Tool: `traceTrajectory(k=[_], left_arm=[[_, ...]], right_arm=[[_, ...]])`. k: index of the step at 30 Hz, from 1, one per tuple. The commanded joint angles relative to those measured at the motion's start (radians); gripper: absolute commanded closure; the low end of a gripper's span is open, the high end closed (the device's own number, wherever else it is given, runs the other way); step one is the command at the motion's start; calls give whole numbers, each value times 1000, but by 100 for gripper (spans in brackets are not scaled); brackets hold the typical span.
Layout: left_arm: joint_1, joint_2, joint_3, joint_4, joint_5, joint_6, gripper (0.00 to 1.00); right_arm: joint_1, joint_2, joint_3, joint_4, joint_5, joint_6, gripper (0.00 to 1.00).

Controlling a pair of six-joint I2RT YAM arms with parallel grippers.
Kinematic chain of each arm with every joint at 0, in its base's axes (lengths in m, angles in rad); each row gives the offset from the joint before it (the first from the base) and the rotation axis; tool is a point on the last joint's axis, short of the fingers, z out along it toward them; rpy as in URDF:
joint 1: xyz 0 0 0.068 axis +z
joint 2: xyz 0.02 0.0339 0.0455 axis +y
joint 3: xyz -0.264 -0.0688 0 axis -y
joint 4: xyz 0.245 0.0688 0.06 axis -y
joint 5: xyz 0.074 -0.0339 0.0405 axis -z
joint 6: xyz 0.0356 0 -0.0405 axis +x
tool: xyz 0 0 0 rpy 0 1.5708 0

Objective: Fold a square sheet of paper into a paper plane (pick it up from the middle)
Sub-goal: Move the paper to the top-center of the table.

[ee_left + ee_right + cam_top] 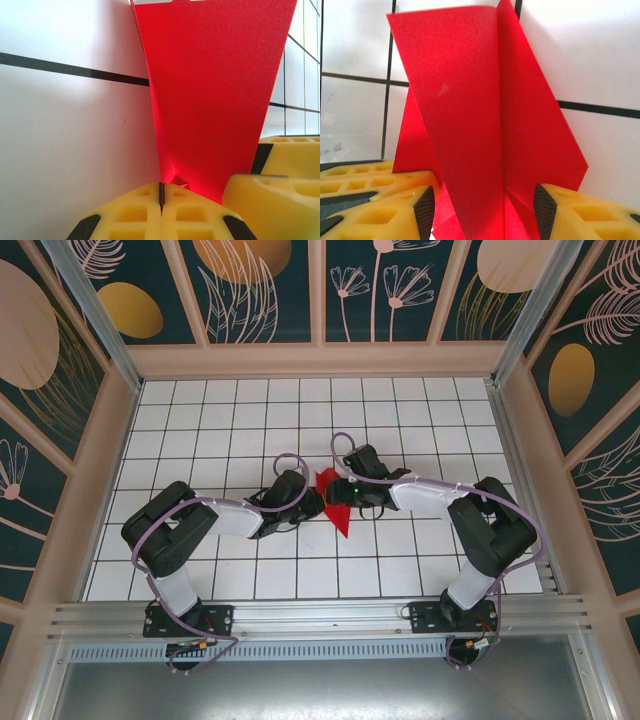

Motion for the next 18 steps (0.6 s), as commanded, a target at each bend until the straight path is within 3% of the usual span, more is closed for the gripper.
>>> traceTrajectory(k=[1,8,14,18], left_arm=[[-2,14,-2,6,-7,-12,100],[-3,10,0,10,-2,-17,100],[-3,9,4,20,15,-20,100],[-2,4,4,34,36,-22,100]], right_arm=[[8,-36,-33,-29,-61,-3,42],[8,-103,-89,-26,-110,24,44],[16,-85,-97,-6,-151,15,52],[35,-49,-77,-23,-123,-8,52]])
